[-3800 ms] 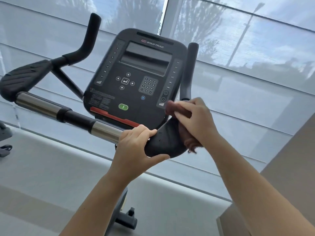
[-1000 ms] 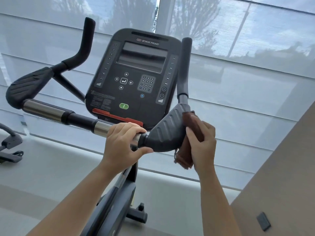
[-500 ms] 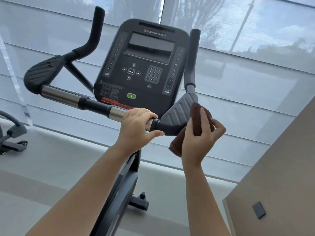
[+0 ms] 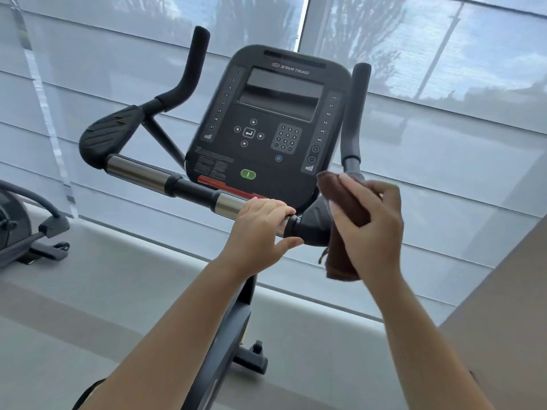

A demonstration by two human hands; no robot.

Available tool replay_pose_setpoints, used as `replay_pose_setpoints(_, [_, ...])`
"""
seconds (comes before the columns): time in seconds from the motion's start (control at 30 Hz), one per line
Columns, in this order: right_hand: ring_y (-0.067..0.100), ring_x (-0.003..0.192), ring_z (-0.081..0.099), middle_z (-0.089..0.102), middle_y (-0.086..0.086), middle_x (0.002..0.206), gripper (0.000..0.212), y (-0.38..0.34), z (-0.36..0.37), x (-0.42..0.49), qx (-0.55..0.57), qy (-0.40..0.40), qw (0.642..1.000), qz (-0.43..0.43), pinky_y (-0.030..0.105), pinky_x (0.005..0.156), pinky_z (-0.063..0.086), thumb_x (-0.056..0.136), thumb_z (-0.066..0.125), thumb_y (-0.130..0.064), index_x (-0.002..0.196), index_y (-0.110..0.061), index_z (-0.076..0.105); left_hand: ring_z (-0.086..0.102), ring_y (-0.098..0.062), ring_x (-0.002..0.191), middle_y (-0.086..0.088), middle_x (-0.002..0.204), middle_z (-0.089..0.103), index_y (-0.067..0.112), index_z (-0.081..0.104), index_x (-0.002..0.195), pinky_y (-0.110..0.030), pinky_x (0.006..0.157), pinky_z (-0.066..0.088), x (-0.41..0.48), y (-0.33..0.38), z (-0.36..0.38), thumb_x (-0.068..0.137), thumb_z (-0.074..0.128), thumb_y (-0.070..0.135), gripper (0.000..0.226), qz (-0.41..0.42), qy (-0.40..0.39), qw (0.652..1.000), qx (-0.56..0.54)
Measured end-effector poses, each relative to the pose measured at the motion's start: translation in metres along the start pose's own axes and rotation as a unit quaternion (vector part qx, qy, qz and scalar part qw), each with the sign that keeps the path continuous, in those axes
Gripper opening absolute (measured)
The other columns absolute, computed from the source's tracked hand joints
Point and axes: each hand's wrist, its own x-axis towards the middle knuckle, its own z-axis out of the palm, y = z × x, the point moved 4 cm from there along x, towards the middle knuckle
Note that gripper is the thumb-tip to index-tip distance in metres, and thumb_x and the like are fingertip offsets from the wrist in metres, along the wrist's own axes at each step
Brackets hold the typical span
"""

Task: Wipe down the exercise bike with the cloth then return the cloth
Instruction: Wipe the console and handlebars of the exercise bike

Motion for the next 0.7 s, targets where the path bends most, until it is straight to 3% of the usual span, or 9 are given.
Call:
replay_pose_setpoints(0.07, [0.004, 0.091, 0.049, 0.049, 0.000, 0.100, 0.038, -0.007, 0.005, 0.028, -0.018, -0.085, 0.996, 0.000, -0.002, 0.083, 0.030, 0.076, 0.071, -0.018, 0.113, -0.026, 0.065, 0.049, -0.022, 0.116, -0.005, 0.119, 0.061, 0.009, 0.059, 0.117, -0.038, 0.110, 0.014, -0.002, 0.000, -0.006, 0.076, 0.071, 0.036, 0.050, 0.005, -0.013, 1.000, 0.008])
replay_pose_setpoints(0.13, [0.008, 0.089, 0.049, 0.048, -0.002, 0.098, 0.035, -0.014, 0.020, 0.044, -0.048, -0.151, 0.987, 0.001, 0.003, 0.077, 0.032, 0.078, 0.068, -0.024, 0.112, -0.032, 0.064, 0.054, -0.024, 0.113, -0.007, 0.114, 0.063, 0.006, 0.061, 0.113, -0.048, 0.108, 0.017, -0.007, -0.005, -0.017, 0.073, 0.074, 0.032, 0.049, 0.013, 0.010, 0.999, 0.035])
replay_pose_setpoints(0.27, [0.015, 0.087, 0.050, 0.045, 0.001, 0.100, 0.031, -0.030, 0.064, 0.044, -0.064, -0.198, 0.978, 0.015, 0.016, 0.077, 0.034, 0.082, 0.062, -0.029, 0.114, -0.031, 0.062, 0.052, -0.030, 0.118, -0.012, 0.116, 0.063, 0.001, 0.060, 0.113, -0.057, 0.101, 0.028, -0.017, -0.038, -0.045, 0.069, 0.077, 0.031, 0.056, -0.015, 0.046, 0.993, 0.105])
replay_pose_setpoints(0.4, [0.029, 0.095, 0.046, 0.044, 0.006, 0.116, 0.036, -0.029, 0.104, 0.016, -0.265, -0.277, 0.924, -0.002, 0.032, 0.074, 0.039, 0.087, 0.049, -0.044, 0.119, -0.027, 0.056, 0.044, -0.032, 0.125, -0.015, 0.124, 0.058, -0.001, 0.056, 0.119, -0.056, 0.102, 0.028, -0.020, -0.069, -0.051, 0.072, 0.076, 0.029, 0.059, -0.033, -0.005, 0.991, 0.133])
replay_pose_setpoints(0.47, [0.032, 0.106, 0.042, 0.041, 0.005, 0.128, 0.052, -0.025, 0.107, 0.013, -0.306, -0.306, 0.901, -0.019, 0.043, 0.089, 0.036, 0.084, 0.044, -0.058, 0.129, -0.032, 0.045, 0.042, -0.030, 0.127, -0.014, 0.128, 0.056, 0.001, 0.053, 0.124, -0.056, 0.103, 0.026, -0.022, -0.078, -0.049, 0.077, 0.072, 0.028, 0.058, -0.042, -0.021, 0.991, 0.124])
replay_pose_setpoints(0.53, [0.035, 0.128, 0.027, 0.028, 0.002, 0.146, 0.071, -0.015, 0.103, 0.018, -0.289, -0.376, 0.879, -0.044, 0.061, 0.106, 0.011, 0.076, 0.040, -0.071, 0.138, -0.041, 0.025, 0.042, -0.029, 0.127, -0.013, 0.129, 0.055, 0.002, 0.051, 0.126, -0.052, 0.104, 0.026, -0.023, -0.084, -0.047, 0.082, 0.067, 0.029, 0.054, -0.040, -0.021, 0.993, 0.113])
replay_pose_setpoints(0.6, [0.030, 0.141, 0.004, 0.008, -0.010, 0.155, 0.085, -0.007, 0.096, 0.026, -0.234, -0.460, 0.852, -0.090, 0.060, 0.108, -0.005, 0.069, 0.045, -0.076, 0.140, -0.047, 0.009, 0.045, -0.030, 0.124, -0.014, 0.127, 0.056, 0.002, 0.051, 0.125, -0.049, 0.103, 0.028, -0.023, -0.086, -0.045, 0.084, 0.059, 0.034, 0.052, -0.042, -0.015, 0.993, 0.107])
replay_pose_setpoints(0.63, [0.027, 0.142, 0.000, 0.004, -0.013, 0.155, 0.089, -0.006, 0.093, 0.029, -0.196, -0.493, 0.841, -0.109, 0.055, 0.111, -0.002, 0.067, 0.050, -0.073, 0.140, -0.048, 0.006, 0.047, -0.030, 0.122, -0.014, 0.125, 0.057, 0.002, 0.052, 0.124, -0.048, 0.103, 0.030, -0.022, -0.085, -0.044, 0.085, 0.053, 0.038, 0.053, -0.045, -0.013, 0.993, 0.106])
replay_pose_setpoints(0.7, [0.024, 0.138, 0.014, 0.015, -0.011, 0.153, 0.092, -0.006, 0.090, 0.031, -0.128, -0.508, 0.842, -0.129, 0.042, 0.115, 0.013, 0.067, 0.062, -0.064, 0.141, -0.045, 0.011, 0.051, -0.030, 0.116, -0.014, 0.120, 0.059, 0.002, 0.054, 0.121, -0.046, 0.103, 0.032, -0.020, -0.085, -0.042, 0.085, 0.044, 0.042, 0.055, -0.045, -0.010, 0.993, 0.106])
